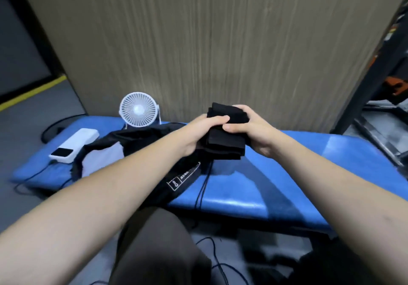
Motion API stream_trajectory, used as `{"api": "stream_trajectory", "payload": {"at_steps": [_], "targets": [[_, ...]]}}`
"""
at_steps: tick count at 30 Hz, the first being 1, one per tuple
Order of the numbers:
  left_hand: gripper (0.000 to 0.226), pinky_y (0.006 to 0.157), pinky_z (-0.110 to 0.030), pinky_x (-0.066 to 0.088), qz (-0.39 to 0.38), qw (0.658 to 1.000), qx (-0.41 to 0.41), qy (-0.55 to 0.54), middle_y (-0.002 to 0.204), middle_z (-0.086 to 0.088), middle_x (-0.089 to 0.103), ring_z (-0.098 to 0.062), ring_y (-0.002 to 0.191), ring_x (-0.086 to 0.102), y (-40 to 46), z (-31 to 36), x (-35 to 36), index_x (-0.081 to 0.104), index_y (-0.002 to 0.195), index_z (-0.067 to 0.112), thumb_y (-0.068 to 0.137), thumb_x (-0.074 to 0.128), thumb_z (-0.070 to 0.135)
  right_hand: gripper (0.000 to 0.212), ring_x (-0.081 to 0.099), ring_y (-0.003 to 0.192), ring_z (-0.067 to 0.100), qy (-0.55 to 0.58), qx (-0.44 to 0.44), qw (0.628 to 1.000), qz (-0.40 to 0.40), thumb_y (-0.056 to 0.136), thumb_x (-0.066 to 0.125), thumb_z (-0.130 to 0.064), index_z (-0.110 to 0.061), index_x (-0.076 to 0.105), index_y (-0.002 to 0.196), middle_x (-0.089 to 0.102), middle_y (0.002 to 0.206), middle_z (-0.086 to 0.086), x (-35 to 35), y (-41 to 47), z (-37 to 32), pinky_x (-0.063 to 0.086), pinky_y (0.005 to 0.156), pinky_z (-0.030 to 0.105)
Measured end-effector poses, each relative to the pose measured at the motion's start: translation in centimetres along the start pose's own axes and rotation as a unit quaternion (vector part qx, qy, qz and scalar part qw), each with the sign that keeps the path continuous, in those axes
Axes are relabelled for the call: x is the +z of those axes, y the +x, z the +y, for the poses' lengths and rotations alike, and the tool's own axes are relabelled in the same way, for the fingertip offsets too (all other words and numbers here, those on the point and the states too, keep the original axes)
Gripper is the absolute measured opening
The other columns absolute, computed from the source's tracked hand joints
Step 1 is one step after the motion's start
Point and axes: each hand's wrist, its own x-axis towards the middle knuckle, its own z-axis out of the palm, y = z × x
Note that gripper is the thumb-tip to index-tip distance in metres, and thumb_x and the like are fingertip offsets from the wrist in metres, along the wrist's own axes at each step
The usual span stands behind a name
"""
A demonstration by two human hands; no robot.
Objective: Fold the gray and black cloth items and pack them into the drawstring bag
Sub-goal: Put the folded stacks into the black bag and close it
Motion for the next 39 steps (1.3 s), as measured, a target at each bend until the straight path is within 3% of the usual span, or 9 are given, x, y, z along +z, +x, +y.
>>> {"api": "stream_trajectory", "payload": {"at_steps": [10, 15, 17, 21, 26, 28, 31, 35, 39], "targets": [[0.042, 0.089, -0.044, 0.056, 0.154, 0.987, 0.006, -0.032, 0.112, -0.014, 0.072, -0.029, 0.102, 0.07, -1.7, -2.2, -11.3, 0.062, 0.119, 0.012, 0.08, 0.073, 0.022, 0.058, 0.066, 0.103, 0.021, -0.043, 0.013, 0.997, -0.061, 0.073, 0.078, 0.001, -0.025, 0.059, 0.121, 0.066, 0.117, 0.004, 9.9, 8.9, 2.5, 0.054, 0.096, 0.045], [0.031, 0.091, -0.045, 0.054, 0.145, 0.989, -0.026, 0.028, 0.105, -0.017, 0.072, -0.03, 0.098, 0.07, -1.2, -3.7, -12.0, 0.063, 0.112, 0.008, 0.083, 0.069, 0.017, 0.052, 0.064, 0.101, 0.019, -0.155, 0.01, 0.984, -0.087, 0.077, 0.075, 0.0, -0.023, 0.058, 0.121, 0.067, 0.118, 0.009, 10.1, 9.6, 4.4, 0.053, 0.094, 0.043], [0.023, 0.093, -0.047, 0.053, 0.142, 0.988, -0.033, 0.048, 0.101, -0.016, 0.072, -0.032, 0.096, 0.069, -0.5, -3.6, -12.2, 0.066, 0.108, 0.007, 0.093, 0.06, 0.023, 0.051, 0.064, 0.104, 0.02, -0.167, 0.004, 0.983, -0.076, 0.079, 0.076, -0.003, -0.023, 0.057, 0.122, 0.066, 0.12, 0.009, 9.9, 9.6, 4.8, 0.053, 0.094, 0.042], [0.065, 0.098, -0.041, 0.051, 0.178, 0.973, -0.054, 0.138, 0.106, -0.011, 0.07, -0.026, 0.098, 0.067, 1.7, -3.2, -12.8, 0.067, 0.112, 0.005, 0.097, 0.035, 0.06, 0.037, 0.064, 0.11, 0.021, -0.209, -0.003, 0.976, -0.057, 0.087, 0.073, -0.018, -0.023, 0.059, 0.121, 0.065, 0.122, 0.007, 9.7, 9.8, 5.7, 0.053, 0.096, 0.037], [0.021, 0.086, -0.031, 0.043, 0.235, 0.939, 0.017, 0.25, 0.092, -0.003, 0.063, -0.019, 0.088, 0.056, 3.9, -3.4, -13.4, 0.068, 0.096, 0.015, 0.096, 0.048, 0.02, 0.04, 0.047, 0.127, 0.015, -0.415, -0.064, 0.905, -0.068, 0.095, 0.064, -0.03, -0.016, 0.06, 0.132, 0.045, 0.14, 0.005, 10.5, 11.0, 6.8, 0.029, 0.107, 0.019], [0.024, 0.096, -0.03, 0.044, 0.231, 0.91, 0.038, 0.343, 0.107, 0.0, 0.068, -0.016, 0.102, 0.059, 4.1, -4.1, -14.0, 0.071, 0.103, 0.014, 0.092, 0.05, 0.011, 0.048, 0.045, 0.131, 0.022, -0.467, -0.089, 0.878, -0.054, 0.095, 0.062, -0.036, -0.019, 0.053, 0.138, 0.034, 0.148, 0.005, 10.9, 11.4, 7.5, 0.031, 0.111, 0.028], [0.028, 0.106, -0.034, 0.04, 0.2, 0.892, 0.068, 0.399, 0.124, -0.001, 0.066, -0.018, 0.117, 0.057, 3.4, -4.9, -14.6, 0.065, 0.119, 0.019, 0.097, 0.049, 0.016, 0.054, 0.055, 0.114, 0.029, -0.524, -0.134, 0.841, 0.002, 0.095, 0.058, -0.044, -0.02, 0.042, 0.141, 0.032, 0.143, 0.004, 11.3, 11.2, 8.3, 0.049, 0.093, 0.043], [0.039, 0.103, -0.02, 0.031, 0.14, 0.898, 0.07, 0.411, 0.14, 0.005, 0.052, -0.011, 0.13, 0.046, 1.8, -5.8, -14.6, 0.046, 0.142, 0.023, 0.104, 0.039, 0.024, 0.042, 0.052, 0.1, 0.029, -0.579, -0.19, 0.787, 0.101, 0.092, 0.061, -0.046, -0.014, 0.048, 0.116, 0.037, 0.121, 0.007, 12.0, 10.2, 7.6, 0.05, 0.064, 0.041], [0.041, 0.113, -0.037, 0.032, 0.145, 0.896, 0.083, 0.411, 0.143, -0.003, 0.049, -0.017, 0.132, 0.046, 1.9, -6.9, -15.4, 0.044, 0.141, 0.021, 0.104, 0.039, 0.036, 0.057, 0.043, 0.11, 0.027, -0.608, -0.185, 0.767, 0.09, 0.089, 0.046, -0.066, -0.018, 0.051, 0.12, 0.04, 0.118, 0.005, 12.9, 8.3, 7.6, 0.05, 0.076, 0.041]]}}
